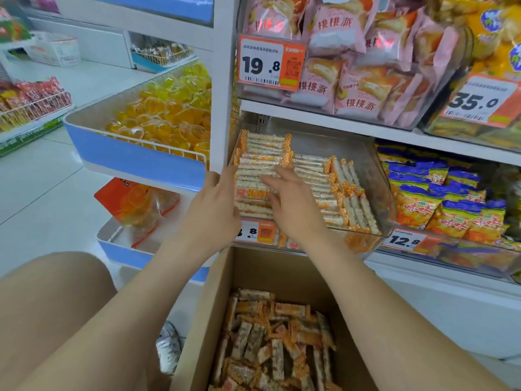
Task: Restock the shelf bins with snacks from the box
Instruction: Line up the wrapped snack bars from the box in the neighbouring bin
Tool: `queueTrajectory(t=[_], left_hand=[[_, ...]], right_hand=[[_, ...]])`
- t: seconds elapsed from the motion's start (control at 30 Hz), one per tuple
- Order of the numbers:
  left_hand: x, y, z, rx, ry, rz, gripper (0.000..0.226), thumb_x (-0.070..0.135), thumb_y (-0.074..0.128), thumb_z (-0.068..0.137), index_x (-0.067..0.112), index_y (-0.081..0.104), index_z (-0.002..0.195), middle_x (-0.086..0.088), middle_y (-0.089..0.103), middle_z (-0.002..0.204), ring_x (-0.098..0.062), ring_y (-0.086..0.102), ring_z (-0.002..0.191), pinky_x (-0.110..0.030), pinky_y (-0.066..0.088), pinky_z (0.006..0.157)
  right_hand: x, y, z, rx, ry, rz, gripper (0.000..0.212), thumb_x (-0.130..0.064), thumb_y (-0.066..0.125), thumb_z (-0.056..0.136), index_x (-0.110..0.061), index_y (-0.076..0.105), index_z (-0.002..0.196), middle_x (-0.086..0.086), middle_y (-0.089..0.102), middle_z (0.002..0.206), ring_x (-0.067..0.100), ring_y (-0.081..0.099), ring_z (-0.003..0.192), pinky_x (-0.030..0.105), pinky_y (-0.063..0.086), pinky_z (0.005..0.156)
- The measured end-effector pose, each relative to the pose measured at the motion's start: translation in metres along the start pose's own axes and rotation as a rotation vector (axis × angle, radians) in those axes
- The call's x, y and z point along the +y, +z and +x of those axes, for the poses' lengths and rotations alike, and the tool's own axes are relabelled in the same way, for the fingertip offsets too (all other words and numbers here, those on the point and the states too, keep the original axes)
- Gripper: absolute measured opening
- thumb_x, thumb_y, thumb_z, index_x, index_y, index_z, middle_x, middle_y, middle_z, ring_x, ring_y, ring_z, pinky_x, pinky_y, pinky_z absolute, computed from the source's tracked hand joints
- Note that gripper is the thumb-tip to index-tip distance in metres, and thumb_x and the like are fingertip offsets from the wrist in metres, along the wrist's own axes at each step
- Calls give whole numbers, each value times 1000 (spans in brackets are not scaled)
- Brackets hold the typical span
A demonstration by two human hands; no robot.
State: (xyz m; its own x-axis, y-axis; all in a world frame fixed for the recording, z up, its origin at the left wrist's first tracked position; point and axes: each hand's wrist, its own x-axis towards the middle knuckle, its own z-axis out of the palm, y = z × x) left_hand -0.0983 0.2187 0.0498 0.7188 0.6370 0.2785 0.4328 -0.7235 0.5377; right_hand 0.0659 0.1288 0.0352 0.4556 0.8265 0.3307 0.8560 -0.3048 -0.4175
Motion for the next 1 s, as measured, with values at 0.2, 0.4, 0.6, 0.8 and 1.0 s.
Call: queueTrajectory(t=[0.2, 0.4, 0.6, 0.8, 1.0], left_hand=[[-1, 6, -1, -35, 12, 110, 65, 6, 53, 96, 23, 35, 156, -13, 34, 142, -41, 61, 100, -39, 46, 74], [1, 6, -3, -35, 28, 195, 61, 14, 51, 97, 23, 35, 155, -15, 30, 147, -47, 58, 109, -52, 53, 88], [7, 6, -14, 214, 96, 402, 49, 15, 61, 86, 13, 53, 134, -20, 44, 137, -42, 50, 106, -47, 44, 79], [39, 54, -66, -76, 255, 124, 9, 27, 56, 93, 21, 55, 100, 1, 57, 94, -23, 56, 84, -37, 42, 62], [22, 144, -96, -723, 172, 194, 15, 28, 54, 99, 26, 64, 108, 5, 65, 100, -21, 65, 90, -41, 60, 75]], right_hand=[[-5, 8, 0, -85, -30, -71, 75, 12, 54, 98, -22, 37, 162, 14, 17, 173, 27, 0, 162, 31, -1, 124], [-8, -4, -6, 48, 18, -13, 52, -10, 49, 105, -18, 47, 156, 12, 36, 166, 29, 22, 158, 46, 20, 130], [-11, -32, -58, 280, -104, 6, 30, -11, 55, 99, -17, 69, 125, -4, 65, 120, 13, 56, 117, 28, 45, 103], [31, -34, -139, -346, 11, -61, 30, -19, 53, 97, -27, 75, 117, -11, 74, 103, 6, 65, 90, 31, 55, 81], [91, 12, -180, -729, 359, -46, 36, -10, 47, 99, -14, 77, 120, 5, 76, 113, 18, 72, 97, 37, 61, 90]])
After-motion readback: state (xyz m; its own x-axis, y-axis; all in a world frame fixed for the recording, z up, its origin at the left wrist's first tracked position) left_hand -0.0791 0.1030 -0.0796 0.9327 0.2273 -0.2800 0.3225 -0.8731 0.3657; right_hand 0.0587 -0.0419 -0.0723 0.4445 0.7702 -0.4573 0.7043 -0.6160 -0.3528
